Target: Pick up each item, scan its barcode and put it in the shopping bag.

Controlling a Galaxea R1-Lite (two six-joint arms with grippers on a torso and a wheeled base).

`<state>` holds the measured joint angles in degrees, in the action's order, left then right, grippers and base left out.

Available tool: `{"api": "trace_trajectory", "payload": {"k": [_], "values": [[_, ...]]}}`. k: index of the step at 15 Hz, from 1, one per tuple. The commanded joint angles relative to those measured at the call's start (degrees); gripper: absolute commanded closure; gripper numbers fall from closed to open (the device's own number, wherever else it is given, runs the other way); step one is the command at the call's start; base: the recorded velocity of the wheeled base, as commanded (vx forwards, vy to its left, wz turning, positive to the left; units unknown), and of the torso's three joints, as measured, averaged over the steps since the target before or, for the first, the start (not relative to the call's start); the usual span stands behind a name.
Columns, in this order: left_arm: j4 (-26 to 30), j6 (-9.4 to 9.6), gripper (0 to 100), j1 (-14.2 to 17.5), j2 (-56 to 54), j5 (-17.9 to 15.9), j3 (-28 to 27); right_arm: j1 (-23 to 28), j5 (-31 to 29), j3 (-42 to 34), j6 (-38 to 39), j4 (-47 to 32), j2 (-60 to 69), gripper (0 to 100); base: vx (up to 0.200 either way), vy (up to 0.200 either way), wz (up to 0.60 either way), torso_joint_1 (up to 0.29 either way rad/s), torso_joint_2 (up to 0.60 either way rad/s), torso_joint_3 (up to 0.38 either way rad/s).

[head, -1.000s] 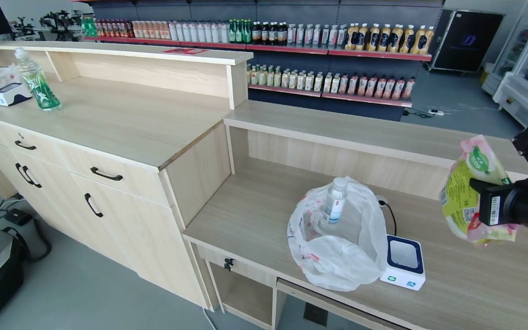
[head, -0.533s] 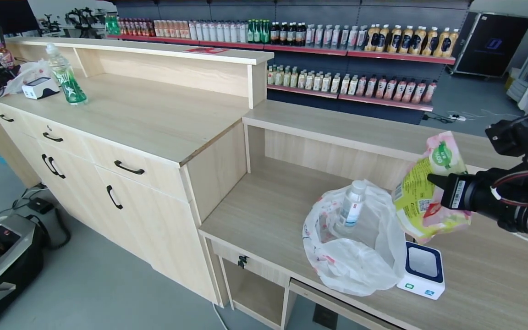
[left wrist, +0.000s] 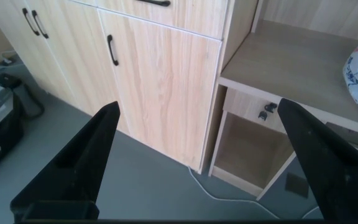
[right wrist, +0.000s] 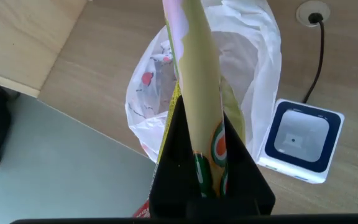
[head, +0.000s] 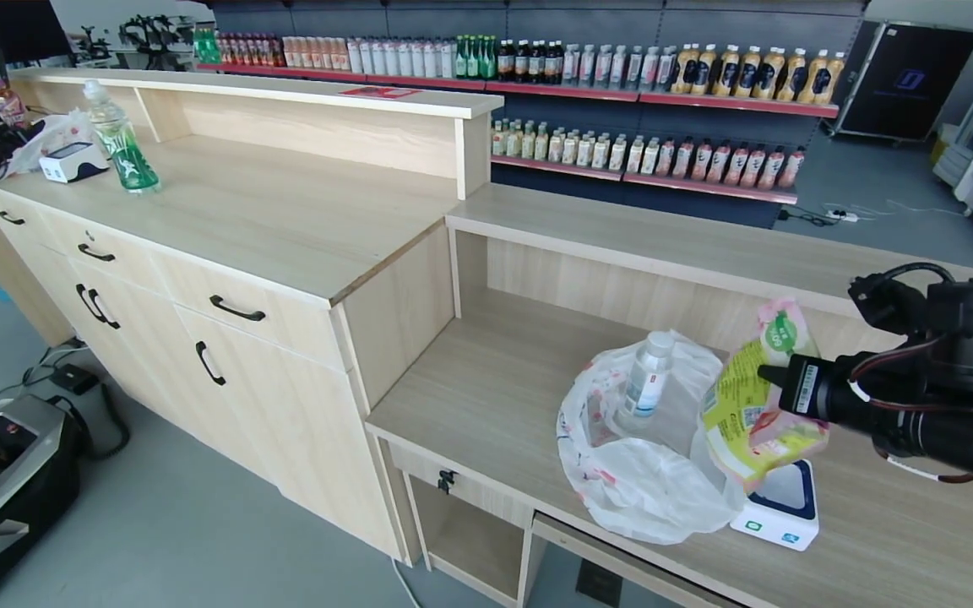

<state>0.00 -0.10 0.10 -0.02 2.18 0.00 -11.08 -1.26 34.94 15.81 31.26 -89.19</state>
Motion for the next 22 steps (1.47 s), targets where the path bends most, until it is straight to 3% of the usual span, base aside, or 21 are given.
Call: {"api": "trace_trajectory", "payload": {"k": [1,5,13,17,22], "values": [[0.00,0.01,0,-0.01,0.02,0.02,0.00,-1.31,0.38,0.13,0.01,0.30,-3.63,100,0.000,0.000,0.00,0.000,0.00,0.000],[0.00,0.01,0,-0.01,0.02,0.02,0.00,-2.72,0.46,0.13,-0.08,3.64,-8.55,100,0.000,0.000,0.00,0.000,0.00,0.000],[0.00,0.01,0,-0.01,0.02,0.02,0.00,0.18,0.73,1.10,0.10,15.24,-17.51,100,0.000,0.000,0.00,0.000,0.00,0.000],[0.00,0.01,0,-0.01,0.02,0.02,0.00,0.62,2.13,2.68,-2.28,16.12,-19.71,100,0.000,0.000,0.00,0.000,0.00,0.000],[0.00,0.01,0,-0.01,0.02,0.10,0.00,5.37,2.13,3.21,-3.33,17.35,-21.82,100,0.000,0.000,0.00,0.000,0.00,0.000]]}}
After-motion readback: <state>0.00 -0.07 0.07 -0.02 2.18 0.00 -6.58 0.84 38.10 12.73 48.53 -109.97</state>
